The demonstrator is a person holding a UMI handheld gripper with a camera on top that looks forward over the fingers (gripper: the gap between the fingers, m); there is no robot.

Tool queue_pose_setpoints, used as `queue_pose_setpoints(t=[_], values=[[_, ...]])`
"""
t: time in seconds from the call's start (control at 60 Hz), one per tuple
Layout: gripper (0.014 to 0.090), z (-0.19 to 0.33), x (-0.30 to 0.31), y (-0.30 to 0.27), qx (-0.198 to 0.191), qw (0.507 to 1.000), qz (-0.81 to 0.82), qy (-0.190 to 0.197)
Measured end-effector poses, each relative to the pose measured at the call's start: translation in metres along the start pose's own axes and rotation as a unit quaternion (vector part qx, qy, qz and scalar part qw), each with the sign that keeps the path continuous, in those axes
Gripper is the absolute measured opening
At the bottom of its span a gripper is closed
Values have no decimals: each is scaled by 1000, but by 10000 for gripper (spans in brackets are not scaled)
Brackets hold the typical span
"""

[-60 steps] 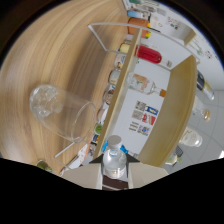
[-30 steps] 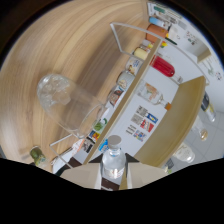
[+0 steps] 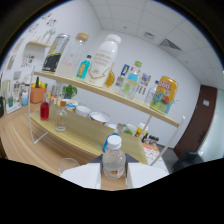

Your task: Make me a cup of Mojito.

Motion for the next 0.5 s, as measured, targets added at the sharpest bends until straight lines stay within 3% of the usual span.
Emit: queue_pose_setpoints(t=[0.333, 0.5], values=[[340, 46, -23, 127, -82, 981, 167, -49], [339, 58, -40, 156, -99, 978, 171, -73]])
